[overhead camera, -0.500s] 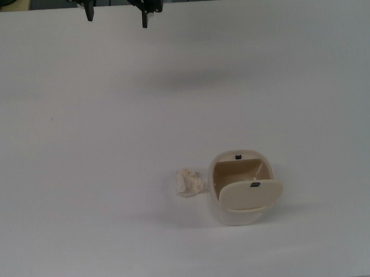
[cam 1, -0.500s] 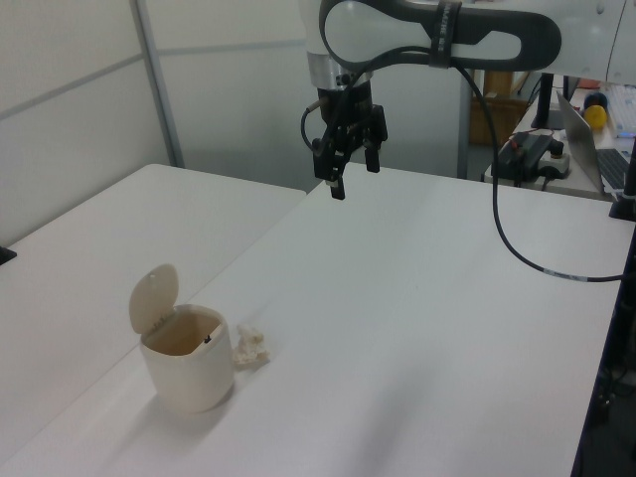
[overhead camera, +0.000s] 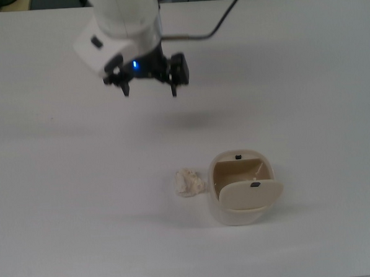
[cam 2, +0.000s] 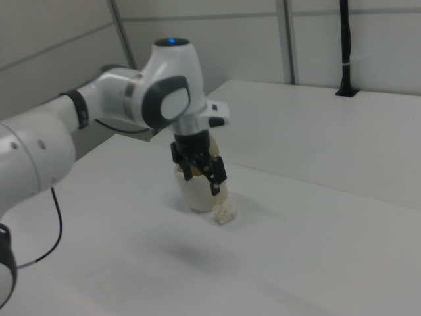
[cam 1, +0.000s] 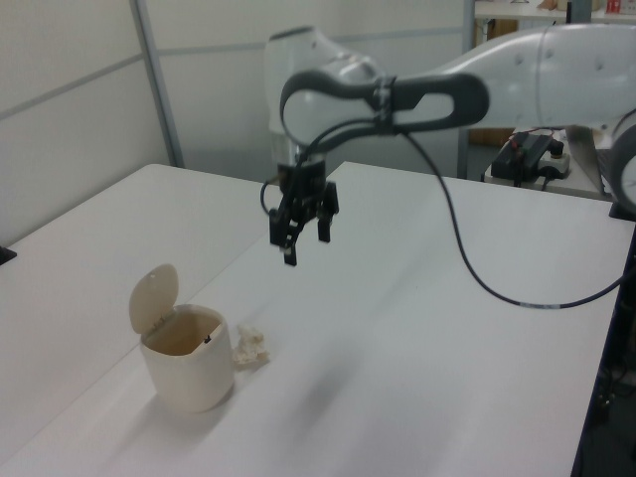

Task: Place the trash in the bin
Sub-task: 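Move the gripper down toward the crumpled white paper beside the bin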

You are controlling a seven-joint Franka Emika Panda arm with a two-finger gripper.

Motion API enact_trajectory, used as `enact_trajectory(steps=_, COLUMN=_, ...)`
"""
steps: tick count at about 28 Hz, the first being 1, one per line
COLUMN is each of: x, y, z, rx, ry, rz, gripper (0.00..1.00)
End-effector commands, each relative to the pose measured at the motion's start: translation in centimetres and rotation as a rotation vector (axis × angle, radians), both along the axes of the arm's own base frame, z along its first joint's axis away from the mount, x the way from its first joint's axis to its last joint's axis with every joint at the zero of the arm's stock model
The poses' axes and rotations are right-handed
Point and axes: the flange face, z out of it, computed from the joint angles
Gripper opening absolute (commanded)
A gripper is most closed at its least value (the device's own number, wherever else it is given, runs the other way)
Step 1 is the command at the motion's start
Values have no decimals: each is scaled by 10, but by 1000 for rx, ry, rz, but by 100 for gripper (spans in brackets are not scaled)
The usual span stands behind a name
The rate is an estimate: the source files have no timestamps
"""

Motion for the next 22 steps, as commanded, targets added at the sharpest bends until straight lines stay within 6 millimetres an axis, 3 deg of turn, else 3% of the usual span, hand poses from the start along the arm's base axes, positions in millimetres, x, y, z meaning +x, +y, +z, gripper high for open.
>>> enact_trajectory(steps=1, x=20, y=3, z=-52, rx=53, ry=-33, rz=5, gripper=100)
enact_trajectory(steps=4, x=26, y=2, z=-86, rx=40, ry=-60, rz=11, gripper=100)
enact_trajectory(steps=5, x=31, y=16, z=-107, rx=30, ry=-86, rz=32, gripper=100)
enact_trajectory(steps=10, x=40, y=43, z=-158, rx=6, ry=-139, rz=60, gripper=100)
enact_trajectory(steps=18, x=50, y=68, z=-180, rx=23, ry=-214, rz=6, gripper=99)
enact_trajectory(steps=19, x=50, y=71, z=-181, rx=25, ry=-219, rz=4, gripper=93)
enact_trajectory(steps=20, x=52, y=71, z=-179, rx=28, ry=-231, rz=-1, gripper=73)
enact_trajectory(steps=22, x=53, y=70, z=-178, rx=30, ry=-237, rz=-4, gripper=59)
